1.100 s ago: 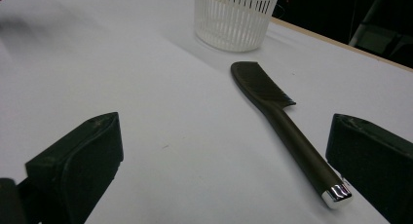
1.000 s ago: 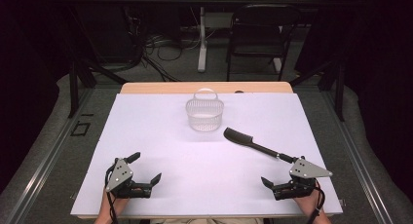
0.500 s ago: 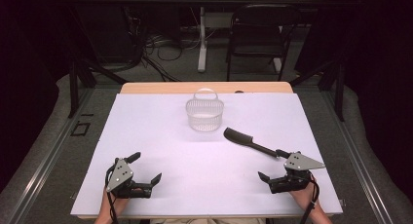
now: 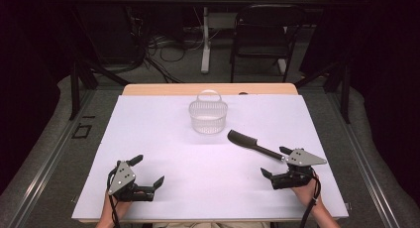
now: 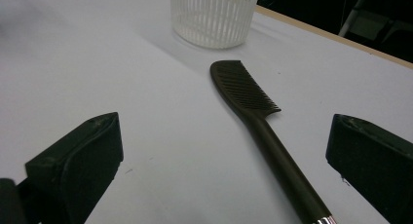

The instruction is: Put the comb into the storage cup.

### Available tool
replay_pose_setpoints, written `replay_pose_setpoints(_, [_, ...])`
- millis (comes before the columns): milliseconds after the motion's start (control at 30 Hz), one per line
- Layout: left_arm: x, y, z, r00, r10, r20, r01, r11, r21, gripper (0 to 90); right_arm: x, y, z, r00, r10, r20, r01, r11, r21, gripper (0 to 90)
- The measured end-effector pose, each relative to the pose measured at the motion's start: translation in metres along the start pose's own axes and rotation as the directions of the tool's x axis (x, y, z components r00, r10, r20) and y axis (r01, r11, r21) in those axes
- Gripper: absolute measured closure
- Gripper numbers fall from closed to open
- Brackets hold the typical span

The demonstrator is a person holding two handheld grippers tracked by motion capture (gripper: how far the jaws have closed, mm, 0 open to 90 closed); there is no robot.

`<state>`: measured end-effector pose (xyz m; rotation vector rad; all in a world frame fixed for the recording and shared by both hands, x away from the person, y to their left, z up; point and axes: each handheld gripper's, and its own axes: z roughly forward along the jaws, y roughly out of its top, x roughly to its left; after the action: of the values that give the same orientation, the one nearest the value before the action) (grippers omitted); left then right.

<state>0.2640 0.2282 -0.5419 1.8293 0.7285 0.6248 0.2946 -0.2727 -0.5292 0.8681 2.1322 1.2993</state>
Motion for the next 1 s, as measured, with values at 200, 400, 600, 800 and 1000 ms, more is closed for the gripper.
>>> replay_pose_setpoints(200, [0.0,0.0,0.0,1.0,0.0,0.002,0.0,1.0,0.005,0.2,-0.007,0.003,0.007,0.9999,0.006,0.013,-0.006,1.0,0.006,0.0])
replay_pose_setpoints(400, [0.0,0.0,0.001,1.0,-0.005,0.002,0.005,1.0,0.002,0.2,-0.013,0.005,0.013,0.9997,0.013,0.021,-0.013,1.0,0.015,0.0])
replay_pose_setpoints(600, [0.0,0.0,0.001,1.0,0.001,0.004,-0.001,1.0,0.002,0.2,-0.02,0.007,0.02,0.9992,0.02,0.034,-0.021,0.999,0.026,0.0])
replay_pose_setpoints(800, [0.0,0.0,0.001,1.0,0.002,0.004,-0.002,1.0,0.001,0.2,-0.028,0.007,0.026,0.9983,0.034,0.047,-0.036,0.998,0.043,0.0])
replay_pose_setpoints(1000, [0.0,0.0,0.001,1.0,0.001,0.003,-0.001,1.0,0.0,0.2,-0.038,0.007,0.033,0.9964,0.047,0.07,-0.051,0.997,0.052,0.0])
